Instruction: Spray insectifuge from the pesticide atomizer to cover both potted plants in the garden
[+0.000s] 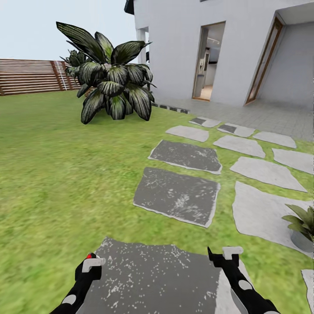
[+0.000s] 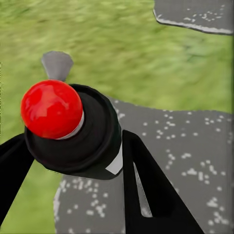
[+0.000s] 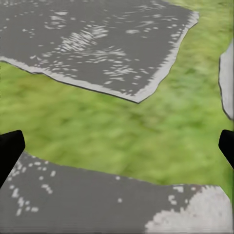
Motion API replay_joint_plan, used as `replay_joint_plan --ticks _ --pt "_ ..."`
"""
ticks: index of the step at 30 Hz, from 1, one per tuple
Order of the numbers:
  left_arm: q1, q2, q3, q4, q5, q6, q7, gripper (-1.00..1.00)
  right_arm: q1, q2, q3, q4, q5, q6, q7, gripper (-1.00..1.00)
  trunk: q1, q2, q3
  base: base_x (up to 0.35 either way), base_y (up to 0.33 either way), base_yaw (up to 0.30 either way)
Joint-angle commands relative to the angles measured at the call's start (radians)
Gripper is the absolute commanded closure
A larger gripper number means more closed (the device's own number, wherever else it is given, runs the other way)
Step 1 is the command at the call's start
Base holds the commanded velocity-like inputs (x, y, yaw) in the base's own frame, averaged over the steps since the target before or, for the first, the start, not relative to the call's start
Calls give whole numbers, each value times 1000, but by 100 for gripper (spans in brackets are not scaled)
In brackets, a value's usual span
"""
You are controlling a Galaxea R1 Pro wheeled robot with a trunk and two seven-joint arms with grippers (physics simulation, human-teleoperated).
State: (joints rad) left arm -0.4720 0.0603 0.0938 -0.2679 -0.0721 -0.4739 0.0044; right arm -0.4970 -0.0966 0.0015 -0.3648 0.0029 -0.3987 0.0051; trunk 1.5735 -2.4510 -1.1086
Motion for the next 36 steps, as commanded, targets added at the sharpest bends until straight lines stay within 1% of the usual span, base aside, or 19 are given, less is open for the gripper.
replay_joint_plan --ticks 1,12,29,33,36 --pt "-1 0 6 1 -8 -3 0 100 -1 1 0 6 0 -3 0 -100 -4 7 3 0 0 -27" --pt "-1 0 6 1 -8 -4 1 100 0 4 0 15 0 -3 -2 -100 -46 84 39 0 0 -29" --pt "-1 0 6 1 -8 -5 1 100 -1 3 0 17 0 -3 0 -100 -111 203 105 0 0 -225" --pt "0 -1 6 2 -8 -6 -5 100 0 3 0 17 0 -3 0 -100 -111 203 109 0 0 -241" --pt "1 -2 6 2 -8 -6 1 100 0 3 0 24 0 -3 0 -100 -111 203 111 0 0 -241"
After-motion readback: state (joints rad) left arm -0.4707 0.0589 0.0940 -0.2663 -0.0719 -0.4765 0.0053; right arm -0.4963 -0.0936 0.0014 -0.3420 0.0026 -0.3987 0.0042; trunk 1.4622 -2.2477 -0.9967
